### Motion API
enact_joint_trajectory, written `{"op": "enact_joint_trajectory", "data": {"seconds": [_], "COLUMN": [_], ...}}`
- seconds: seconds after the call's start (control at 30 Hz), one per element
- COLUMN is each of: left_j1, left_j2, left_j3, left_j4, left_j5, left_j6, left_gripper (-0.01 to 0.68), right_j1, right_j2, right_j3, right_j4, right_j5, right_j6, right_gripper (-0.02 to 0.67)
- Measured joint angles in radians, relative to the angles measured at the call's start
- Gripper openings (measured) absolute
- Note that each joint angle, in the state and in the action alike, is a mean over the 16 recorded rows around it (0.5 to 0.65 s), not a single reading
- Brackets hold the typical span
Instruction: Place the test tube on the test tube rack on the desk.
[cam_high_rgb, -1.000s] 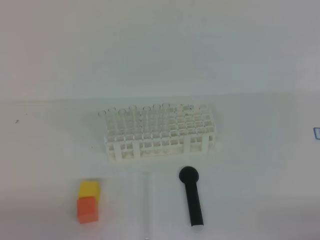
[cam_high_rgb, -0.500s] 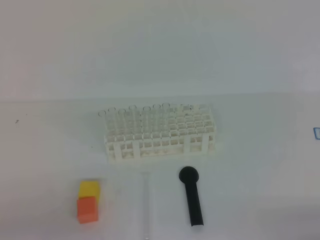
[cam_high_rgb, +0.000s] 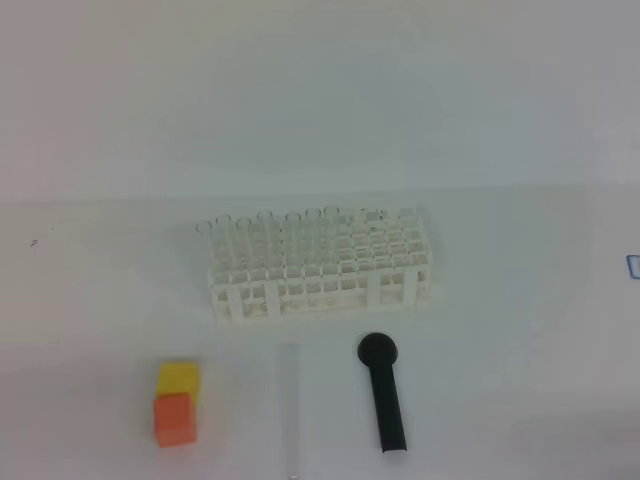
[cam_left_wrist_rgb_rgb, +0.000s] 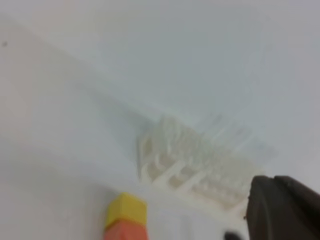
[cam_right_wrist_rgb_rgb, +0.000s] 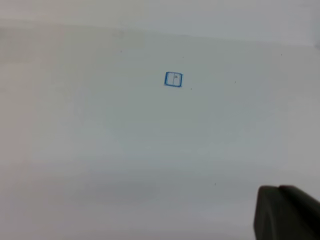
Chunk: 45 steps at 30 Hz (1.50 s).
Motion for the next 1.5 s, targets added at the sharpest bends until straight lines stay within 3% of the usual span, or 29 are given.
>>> {"op": "enact_joint_trajectory", "data": {"seconds": [0.37,0.6,0.77,1.0,1.13,1.27,1.5], "left_j1": [0.0,-0.056,-0.193,-0.442,-0.543,-0.588,-0.597], "left_j2": [0.472,0.712,0.837,1.041,1.179,1.31,1.471], "left_j3": [-0.407,-0.571,-0.611,-0.66,-0.722,-0.799,-0.908], "left_j4": [0.006,-0.053,-0.021,0.153,0.253,0.313,0.324], "left_j5": [0.453,0.61,0.616,0.603,0.614,0.638,0.643], "left_j6": [0.342,0.45,0.344,0.055,-0.098,-0.178,-0.196], "left_gripper": [-0.001,-0.001,-0.001,-0.001,-0.001,-0.001,0.003], "right_j1": [0.0,0.0,0.0,0.0,0.0,0.0,0.0], "right_j2": [0.0,0.0,0.0,0.0,0.0,0.0,0.0], "right_j3": [0.0,0.0,0.0,0.0,0.0,0.0,0.0], "right_j4": [-0.001,-0.001,-0.001,-0.001,-0.001,-0.001,-0.001], "right_j5": [0.0,0.0,0.0,0.0,0.0,0.0,0.0], "right_j6": [0.0,0.0,0.0,0.0,0.0,0.0,0.0], "right_gripper": [-0.001,-0.001,-0.001,-0.001,-0.001,-0.001,-0.001]}}
